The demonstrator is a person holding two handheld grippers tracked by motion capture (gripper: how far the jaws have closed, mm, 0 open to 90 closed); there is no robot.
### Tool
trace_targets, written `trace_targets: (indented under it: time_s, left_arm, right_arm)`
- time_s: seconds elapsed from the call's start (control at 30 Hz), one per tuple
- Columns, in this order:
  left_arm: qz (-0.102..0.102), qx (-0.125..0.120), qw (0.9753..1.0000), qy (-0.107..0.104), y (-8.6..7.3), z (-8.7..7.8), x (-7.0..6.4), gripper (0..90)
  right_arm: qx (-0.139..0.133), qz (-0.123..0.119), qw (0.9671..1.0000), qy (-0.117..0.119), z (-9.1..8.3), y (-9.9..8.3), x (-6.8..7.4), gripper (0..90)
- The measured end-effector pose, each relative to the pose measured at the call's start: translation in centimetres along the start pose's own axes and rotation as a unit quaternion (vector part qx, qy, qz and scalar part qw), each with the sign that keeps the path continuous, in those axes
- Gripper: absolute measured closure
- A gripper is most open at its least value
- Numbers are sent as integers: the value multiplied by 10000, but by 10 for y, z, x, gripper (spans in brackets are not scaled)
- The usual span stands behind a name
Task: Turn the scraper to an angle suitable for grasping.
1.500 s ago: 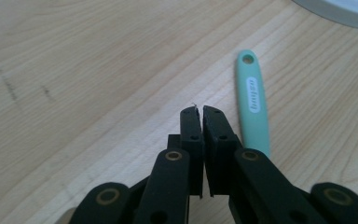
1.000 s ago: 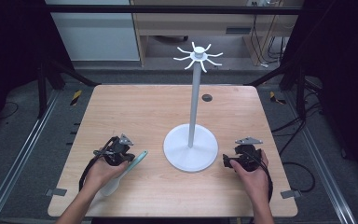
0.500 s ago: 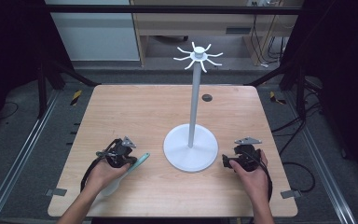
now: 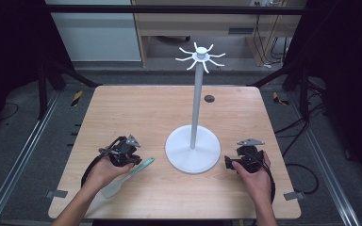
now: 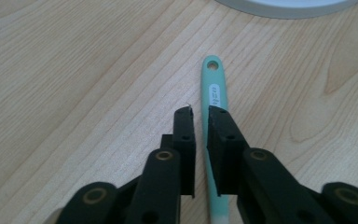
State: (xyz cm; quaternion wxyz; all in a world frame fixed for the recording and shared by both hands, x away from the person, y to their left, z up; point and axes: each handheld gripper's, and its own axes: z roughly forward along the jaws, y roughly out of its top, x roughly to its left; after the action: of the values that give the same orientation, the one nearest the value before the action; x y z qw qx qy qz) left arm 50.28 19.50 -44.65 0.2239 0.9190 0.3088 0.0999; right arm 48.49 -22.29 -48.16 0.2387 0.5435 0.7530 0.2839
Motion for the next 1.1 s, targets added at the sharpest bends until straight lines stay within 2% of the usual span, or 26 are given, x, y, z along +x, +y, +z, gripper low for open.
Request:
trace_targets:
  time_s: [0.07, 0.1, 0.2, 0.3, 0.5, 0.57, 0.8, 1.1]
  left_arm:
    - [27, 27, 10000, 6, 2, -1, -1, 712]
    - [45, 60, 10000, 10, 5, -1, -2, 712]
    - [148, 206, 9996, 83, 14, -1, -4, 610]
    - [142, 243, 9996, 91, 21, 0, -6, 576]
    - [229, 497, 9985, 27, 32, 8, -11, 500]
    - [207, 548, 9983, -18, 33, 11, -12, 494]
    - [260, 837, 9962, 0, 36, 21, -12, 558]
    - [247, 1015, 9945, -63, 37, 30, -10, 534]
  right_arm:
    - [-3, 4, 10000, -1, 0, 0, 0, 87]
    - [-3, 4, 10000, -1, 0, 0, 0, 87]
    - [-10, 45, 10000, 23, 0, 0, 0, 87]
    - [-19, 44, 10000, 28, 0, 0, 0, 87]
    - [-30, 54, 10000, 43, 0, 0, 0, 87]
    - [-33, 61, 10000, 58, 0, 0, 0, 88]
    - [-34, 53, 10000, 60, 0, 0, 0, 87]
    - [-38, 44, 10000, 72, 0, 0, 0, 87]
